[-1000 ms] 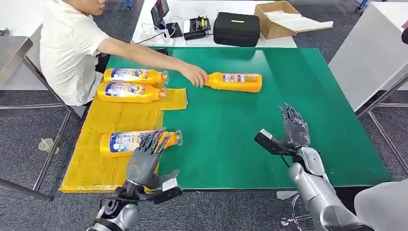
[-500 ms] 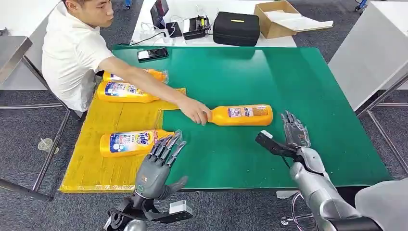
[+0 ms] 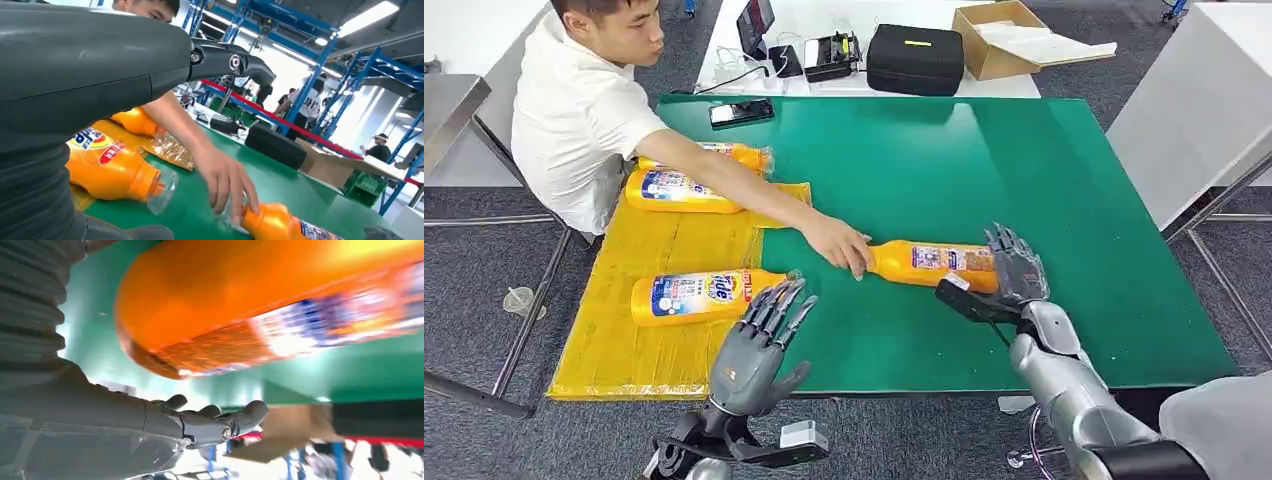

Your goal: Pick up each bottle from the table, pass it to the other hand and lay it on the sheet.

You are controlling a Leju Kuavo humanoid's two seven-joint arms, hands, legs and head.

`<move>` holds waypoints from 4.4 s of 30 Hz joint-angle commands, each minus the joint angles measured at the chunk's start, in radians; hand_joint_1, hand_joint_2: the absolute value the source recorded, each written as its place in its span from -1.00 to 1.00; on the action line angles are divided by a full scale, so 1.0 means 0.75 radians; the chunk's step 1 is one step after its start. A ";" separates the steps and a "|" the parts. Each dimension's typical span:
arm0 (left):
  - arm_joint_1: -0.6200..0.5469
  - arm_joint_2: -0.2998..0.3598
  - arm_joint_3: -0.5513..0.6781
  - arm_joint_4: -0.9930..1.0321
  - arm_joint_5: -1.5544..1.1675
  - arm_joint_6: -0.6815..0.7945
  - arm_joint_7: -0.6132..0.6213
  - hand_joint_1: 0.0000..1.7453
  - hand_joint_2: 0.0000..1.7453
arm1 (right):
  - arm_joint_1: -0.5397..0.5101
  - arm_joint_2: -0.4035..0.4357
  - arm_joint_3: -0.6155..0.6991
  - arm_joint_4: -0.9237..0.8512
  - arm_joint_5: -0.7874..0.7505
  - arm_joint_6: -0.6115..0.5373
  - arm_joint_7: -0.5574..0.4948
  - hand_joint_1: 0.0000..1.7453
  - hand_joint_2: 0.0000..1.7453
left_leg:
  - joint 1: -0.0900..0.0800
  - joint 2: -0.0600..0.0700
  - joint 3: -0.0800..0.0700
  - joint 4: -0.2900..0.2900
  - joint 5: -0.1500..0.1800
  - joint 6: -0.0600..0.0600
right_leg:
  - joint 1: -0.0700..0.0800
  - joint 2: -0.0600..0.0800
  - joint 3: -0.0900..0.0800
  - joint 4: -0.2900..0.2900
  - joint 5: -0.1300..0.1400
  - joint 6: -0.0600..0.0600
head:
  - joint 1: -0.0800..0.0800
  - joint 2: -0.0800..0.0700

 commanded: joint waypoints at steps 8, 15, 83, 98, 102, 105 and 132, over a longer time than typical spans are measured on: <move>-0.049 -0.013 -0.028 0.098 -0.007 -0.015 -0.012 -1.00 1.00 | 0.038 0.082 0.255 -0.217 -0.198 0.208 -0.081 -1.00 1.00 | 0.003 0.008 0.006 0.002 -0.005 -0.001 | 0.004 0.005 0.005 0.000 -0.003 -0.008 | 0.000 0.000; -0.067 0.013 -0.053 0.136 0.053 0.050 -0.009 -1.00 1.00 | -0.114 0.056 0.288 0.124 -0.241 0.438 0.175 -1.00 1.00 | 0.001 0.006 0.005 0.001 -0.002 -0.001 | 0.002 0.003 0.004 -0.001 0.000 -0.007 | 0.000 0.000; -0.144 -0.208 0.071 0.296 1.552 -0.495 -0.074 -1.00 1.00 | 0.269 0.220 0.439 -0.650 -1.202 0.933 -0.338 1.00 1.00 | 0.006 0.019 0.018 0.000 -0.013 -0.003 | 0.007 0.017 0.015 -0.004 -0.004 -0.009 | 0.000 0.000; -0.156 -0.218 0.078 0.232 1.568 -0.431 -0.111 -1.00 1.00 | 0.234 0.240 0.540 -0.595 -1.178 0.887 -0.325 1.00 1.00 | 0.005 0.016 0.015 0.000 -0.012 -0.003 | 0.006 0.015 0.012 -0.003 -0.004 -0.008 | 0.000 0.000; -0.164 -0.229 0.105 0.225 1.654 -0.455 -0.073 -1.00 1.00 | 0.211 0.257 0.605 -0.580 -1.147 0.868 -0.312 1.00 1.00 | 0.005 0.017 0.013 0.000 -0.011 -0.003 | 0.006 0.016 0.010 -0.003 -0.003 -0.007 | 0.000 0.000; -0.159 -0.247 0.127 0.215 1.732 -0.479 -0.049 -1.00 1.00 | 0.188 0.269 0.647 -0.563 -1.129 0.839 -0.299 1.00 1.00 | 0.006 0.019 0.015 0.001 -0.013 -0.003 | 0.007 0.018 0.011 -0.003 -0.004 -0.009 | 0.000 0.000; -0.057 -0.162 0.199 0.070 1.661 -0.392 -0.126 1.00 1.00 | 0.537 0.164 0.401 -0.783 -0.974 0.342 -0.320 -1.00 1.00 | 0.005 0.010 0.016 -0.002 -0.011 -0.003 | 0.006 0.009 0.014 -0.006 -0.005 -0.008 | 0.000 0.000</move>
